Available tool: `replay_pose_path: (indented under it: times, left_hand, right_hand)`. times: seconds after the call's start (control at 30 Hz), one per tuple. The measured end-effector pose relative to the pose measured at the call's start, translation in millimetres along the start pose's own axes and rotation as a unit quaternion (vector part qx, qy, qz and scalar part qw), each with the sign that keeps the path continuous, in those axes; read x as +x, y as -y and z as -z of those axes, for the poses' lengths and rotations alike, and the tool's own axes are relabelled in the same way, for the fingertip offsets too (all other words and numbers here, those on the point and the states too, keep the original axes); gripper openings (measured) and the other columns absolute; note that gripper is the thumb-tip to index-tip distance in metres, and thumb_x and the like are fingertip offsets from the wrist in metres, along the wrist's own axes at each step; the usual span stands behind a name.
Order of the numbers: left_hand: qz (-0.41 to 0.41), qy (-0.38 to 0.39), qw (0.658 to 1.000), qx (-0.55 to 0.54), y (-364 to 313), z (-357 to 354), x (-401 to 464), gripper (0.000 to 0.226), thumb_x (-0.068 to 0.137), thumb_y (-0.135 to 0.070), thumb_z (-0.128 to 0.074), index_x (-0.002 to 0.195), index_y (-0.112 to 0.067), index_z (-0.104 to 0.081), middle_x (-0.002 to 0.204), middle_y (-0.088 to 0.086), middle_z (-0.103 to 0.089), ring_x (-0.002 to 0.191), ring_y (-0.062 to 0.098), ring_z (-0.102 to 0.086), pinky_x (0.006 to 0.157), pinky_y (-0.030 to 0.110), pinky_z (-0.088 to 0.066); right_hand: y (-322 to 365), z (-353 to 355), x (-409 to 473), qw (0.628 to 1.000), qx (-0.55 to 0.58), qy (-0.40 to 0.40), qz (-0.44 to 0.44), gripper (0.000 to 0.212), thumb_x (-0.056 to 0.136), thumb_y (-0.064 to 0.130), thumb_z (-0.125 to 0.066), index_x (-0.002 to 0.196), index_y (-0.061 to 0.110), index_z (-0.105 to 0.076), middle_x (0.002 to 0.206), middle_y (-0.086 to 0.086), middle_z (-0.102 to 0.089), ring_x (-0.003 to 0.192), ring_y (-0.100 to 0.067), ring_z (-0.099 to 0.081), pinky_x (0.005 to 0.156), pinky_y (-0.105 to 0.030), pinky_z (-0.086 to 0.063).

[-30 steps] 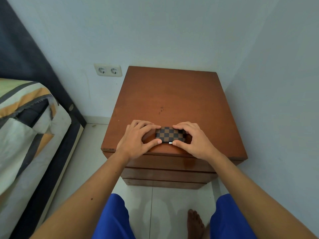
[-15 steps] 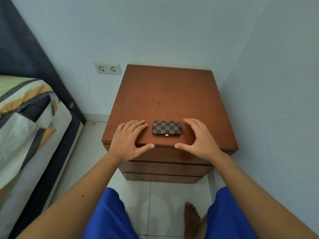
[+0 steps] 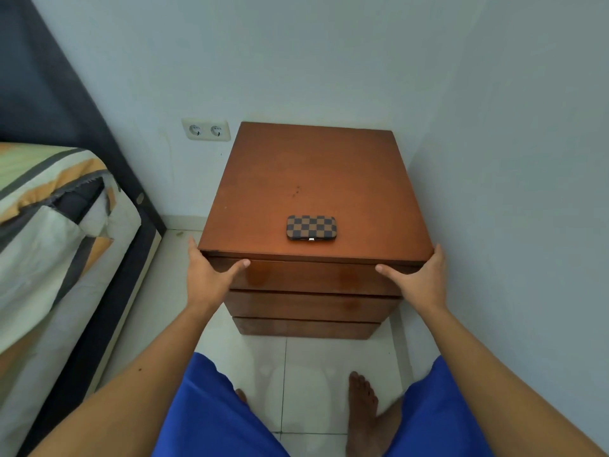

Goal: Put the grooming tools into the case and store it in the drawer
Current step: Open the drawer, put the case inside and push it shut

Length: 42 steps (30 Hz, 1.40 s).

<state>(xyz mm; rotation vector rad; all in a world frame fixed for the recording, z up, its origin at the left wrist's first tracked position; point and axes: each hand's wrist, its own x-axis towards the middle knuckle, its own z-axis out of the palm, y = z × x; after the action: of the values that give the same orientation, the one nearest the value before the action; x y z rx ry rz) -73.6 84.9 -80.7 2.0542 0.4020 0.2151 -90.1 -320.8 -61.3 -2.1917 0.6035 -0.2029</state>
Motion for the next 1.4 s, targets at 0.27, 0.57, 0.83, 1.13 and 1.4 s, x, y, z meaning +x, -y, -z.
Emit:
replay_pose_path:
  times: [0.27,0.57,0.83,1.13,1.4]
  left_hand:
    - [-0.002,-0.004,1.0,0.019,3,12,-33,0.103,0.072,-0.059,-0.091,0.155,-0.022,-0.041,0.149,0.002,-0.058,0.137,0.026,-0.055,0.113,0.049,-0.049]
    - [0.029,0.001,0.998,0.054,16,31,-88,0.114,0.077,-0.057,-0.088,0.163,-0.011,-0.03,0.163,0.012,-0.045,0.149,0.034,-0.045,0.119,0.05,-0.043]
    - [0.033,0.004,0.997,0.067,25,48,-131,0.113,0.077,-0.061,-0.086,0.162,-0.012,-0.03,0.161,0.011,-0.047,0.147,0.034,-0.048,0.117,0.052,-0.046]
    - [-0.015,0.059,0.988,0.143,17,66,-134,0.119,0.076,-0.074,-0.076,0.166,-0.016,-0.025,0.168,0.01,-0.037,0.151,0.035,-0.042,0.117,0.053,-0.043]
    - [-0.131,0.111,0.959,0.223,-35,54,-80,0.113,0.082,-0.076,-0.072,0.167,-0.018,-0.023,0.17,0.007,-0.035,0.154,0.03,-0.038,0.122,0.049,-0.036]
  right_hand:
    - [-12,10,-23,1.0,-0.002,0.015,0.003,0.15,0.045,0.08,-0.089,0.161,0.015,-0.02,0.164,-0.008,-0.039,0.15,-0.03,-0.041,0.119,-0.054,-0.041]
    - [-31,29,-74,0.997,-0.055,0.049,0.005,0.141,0.058,0.081,-0.081,0.163,0.008,-0.022,0.167,-0.014,-0.035,0.151,-0.034,-0.038,0.12,-0.051,-0.04]
    - [-42,43,-117,0.996,-0.079,0.049,0.005,0.137,0.061,0.08,-0.08,0.162,0.006,-0.024,0.166,-0.017,-0.036,0.151,-0.036,-0.038,0.119,-0.052,-0.041]
    - [-41,51,-122,0.989,-0.128,0.067,0.036,0.132,0.068,0.078,-0.078,0.164,0.009,-0.018,0.17,-0.014,-0.026,0.156,-0.035,-0.029,0.122,-0.053,-0.037]
    - [-3,34,-95,0.963,-0.178,0.087,0.182,0.112,0.085,0.072,-0.066,0.164,0.011,-0.016,0.171,-0.01,-0.023,0.159,-0.028,-0.021,0.127,-0.047,-0.027]
